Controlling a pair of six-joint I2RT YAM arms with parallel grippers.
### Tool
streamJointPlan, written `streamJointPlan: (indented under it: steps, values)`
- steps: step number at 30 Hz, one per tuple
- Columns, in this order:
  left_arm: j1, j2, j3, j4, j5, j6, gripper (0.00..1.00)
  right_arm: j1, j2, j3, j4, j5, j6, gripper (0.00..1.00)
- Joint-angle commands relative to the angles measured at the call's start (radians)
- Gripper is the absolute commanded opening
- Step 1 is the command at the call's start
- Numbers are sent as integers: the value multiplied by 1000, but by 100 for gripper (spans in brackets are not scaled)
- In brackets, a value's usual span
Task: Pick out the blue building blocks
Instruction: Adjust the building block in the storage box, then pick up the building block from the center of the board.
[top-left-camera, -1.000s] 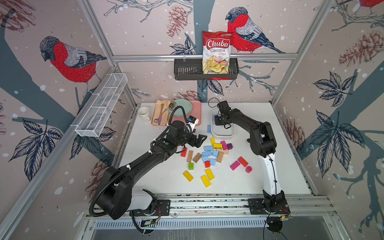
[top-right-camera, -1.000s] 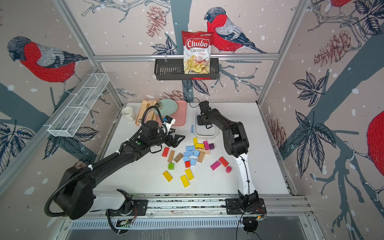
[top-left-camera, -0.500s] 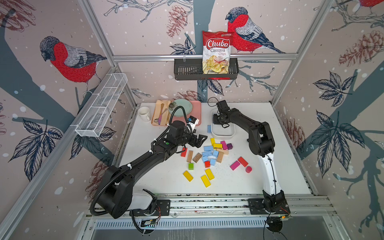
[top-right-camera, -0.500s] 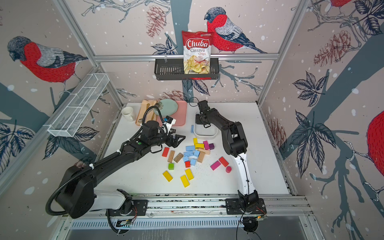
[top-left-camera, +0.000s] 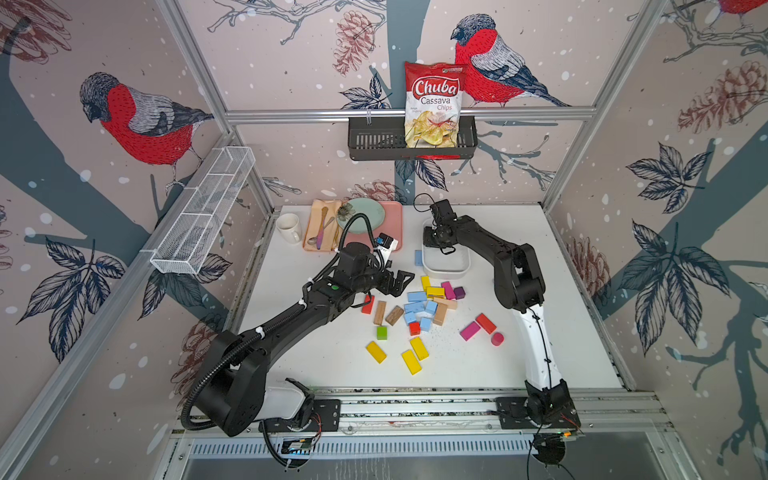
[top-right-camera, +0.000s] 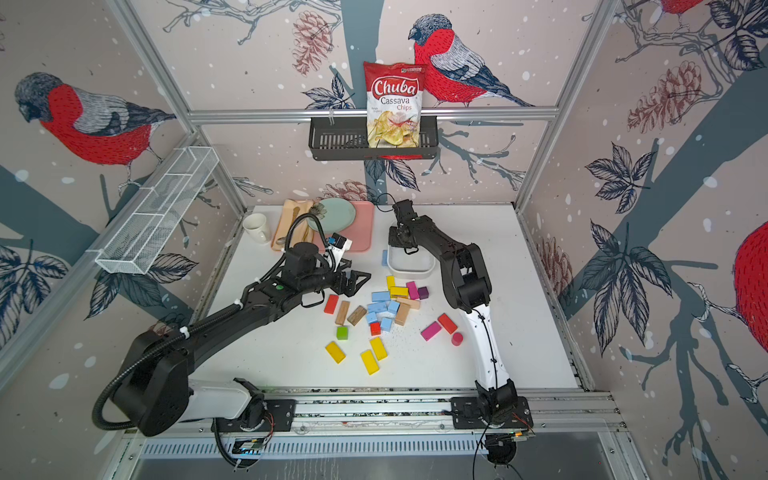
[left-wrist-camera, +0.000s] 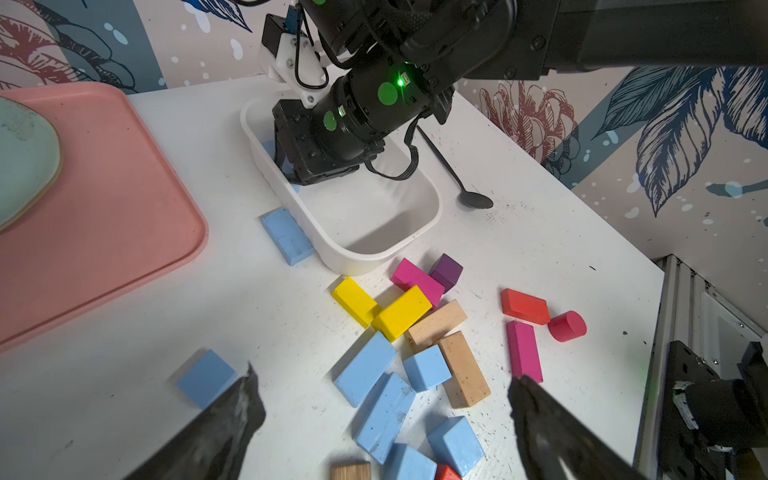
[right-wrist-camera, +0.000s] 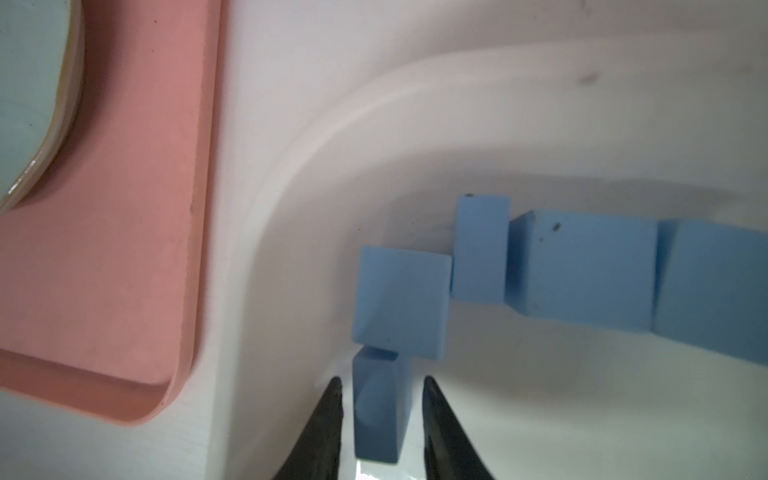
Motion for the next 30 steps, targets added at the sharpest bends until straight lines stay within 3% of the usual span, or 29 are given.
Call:
streamJointPlan:
  steps: [1,7,16,23,30]
  values:
    - [1,1,-2,54,-22,-8,96,2,0,15,-12,-15,11,33]
    - [1,-6,-3,37,-124,-39,96,0,-37,19,-22,-14,16,39]
    - [1,7,14,-10,-280,-79,96,-7,-201,-43,-16,17,-1,59]
    - [1,128,123,-133,-408,-145,94,-8,-379,-150,7,50,-36,82]
    - [-7,287,279,-276,-493,-222,84,-17,-572,-346,65,69,-52,91]
